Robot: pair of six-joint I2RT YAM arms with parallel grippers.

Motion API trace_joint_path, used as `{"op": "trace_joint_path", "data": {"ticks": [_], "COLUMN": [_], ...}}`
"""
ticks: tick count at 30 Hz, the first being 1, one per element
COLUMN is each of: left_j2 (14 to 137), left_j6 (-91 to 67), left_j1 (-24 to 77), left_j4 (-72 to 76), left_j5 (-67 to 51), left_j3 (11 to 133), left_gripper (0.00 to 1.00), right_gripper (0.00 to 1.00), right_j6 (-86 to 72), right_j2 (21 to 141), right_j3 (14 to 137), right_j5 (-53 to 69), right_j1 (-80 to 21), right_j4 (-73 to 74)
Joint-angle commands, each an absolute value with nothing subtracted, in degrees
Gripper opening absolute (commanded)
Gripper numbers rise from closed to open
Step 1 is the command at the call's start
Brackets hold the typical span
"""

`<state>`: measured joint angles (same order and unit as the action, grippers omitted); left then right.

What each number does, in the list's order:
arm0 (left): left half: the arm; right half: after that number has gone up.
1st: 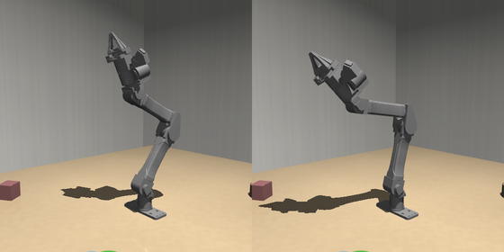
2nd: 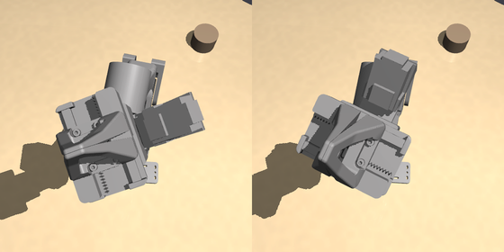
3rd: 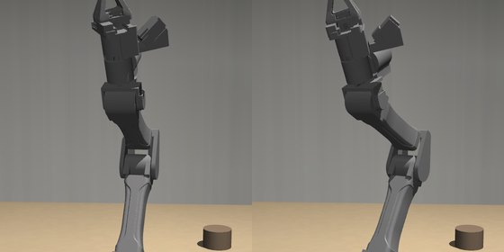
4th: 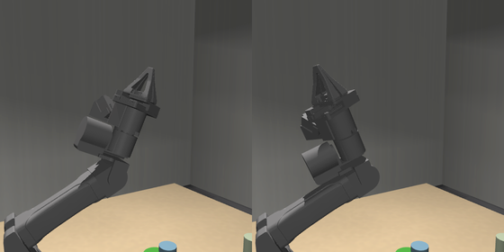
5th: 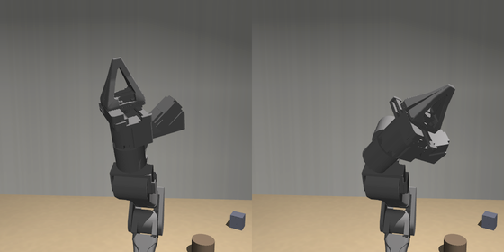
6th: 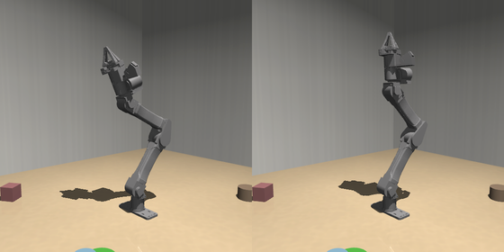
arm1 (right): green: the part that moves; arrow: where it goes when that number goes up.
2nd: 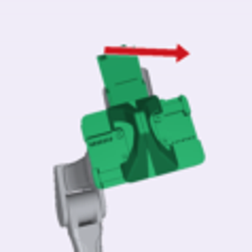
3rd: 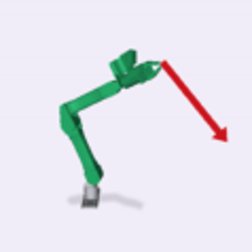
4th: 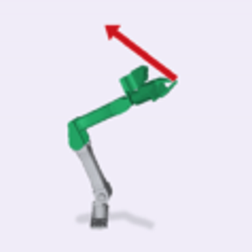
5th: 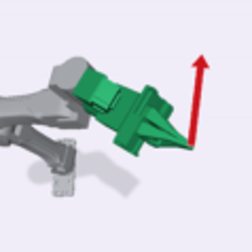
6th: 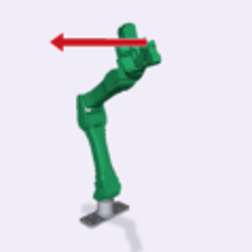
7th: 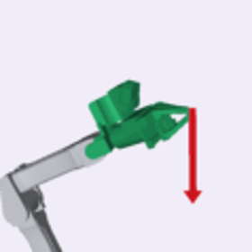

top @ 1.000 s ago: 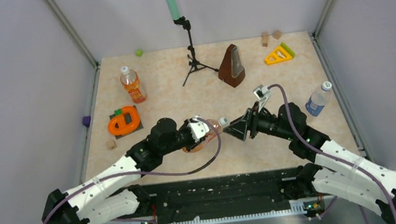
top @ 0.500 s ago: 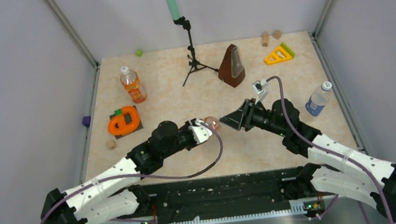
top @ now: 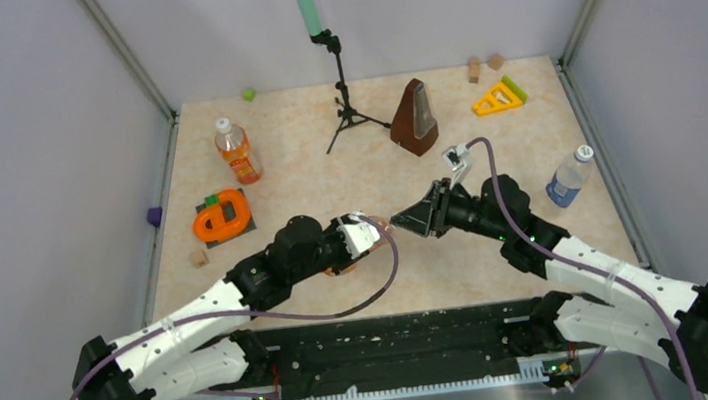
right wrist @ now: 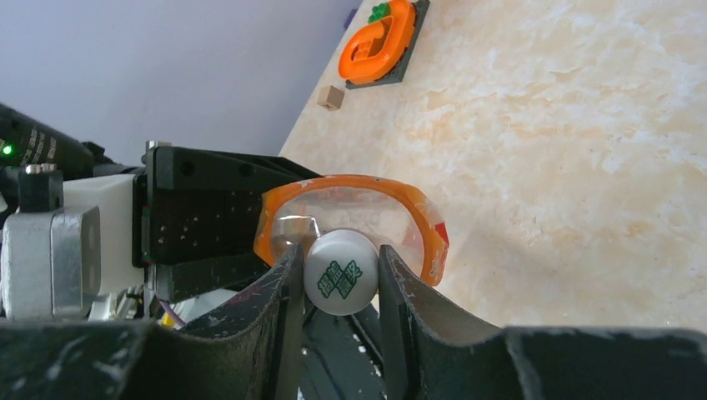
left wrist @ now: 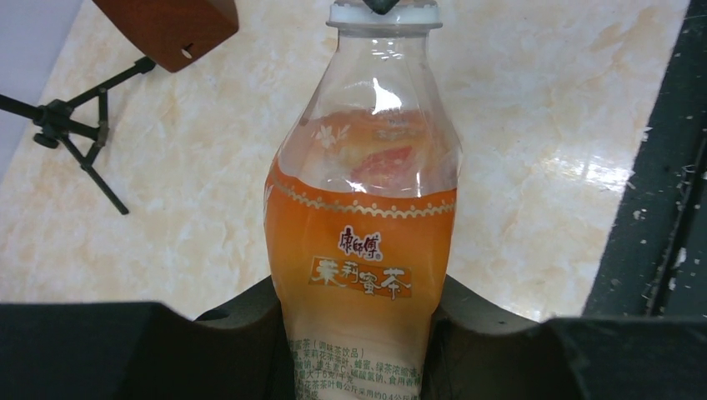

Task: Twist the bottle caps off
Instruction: Unscrew the bottle cap from the plastic bottle.

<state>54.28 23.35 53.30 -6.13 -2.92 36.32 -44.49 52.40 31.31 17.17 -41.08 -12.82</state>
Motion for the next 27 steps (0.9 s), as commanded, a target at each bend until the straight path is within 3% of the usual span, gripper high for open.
{"op": "trace_joint_path", "data": {"ticks": [1, 12, 15, 20, 27], "left_j2": [55.0, 55.8, 57.7, 58.6, 56.9], "left_j6": [18.2, 13.2, 14.7, 15.5, 19.2], "left_j1": [52.8, 47.9, 47.8, 47.7, 47.8], "left_j4": [-7.1, -6.4, -9.1, -8.4, -5.5], "left_j5": [-10.9, -36.9, -38.6, -28.6, -14.0], "left_j3": [41.1, 43.9, 45.2, 44.2, 40.0], "left_gripper": [0.0, 0.0, 0.0, 0.0, 0.0], "right_gripper": [0.2, 0.21, 0.29, 0.55, 0.65], "right_j6": [-41.2, -33.0, -30.7, -30.6, -34.7], "right_j2": [49.8, 48.3, 47.5, 46.0, 41.8], "right_j3": [32.8, 30.0, 29.3, 29.2, 31.7], "right_j5": [29.0, 39.2, 39.1, 35.8, 23.2], "right_j1": [-41.3, -41.3, -41.3, -41.3, -41.3], "right_j4": [-19.2, -17.9, -17.0, -15.2, -8.3]}}
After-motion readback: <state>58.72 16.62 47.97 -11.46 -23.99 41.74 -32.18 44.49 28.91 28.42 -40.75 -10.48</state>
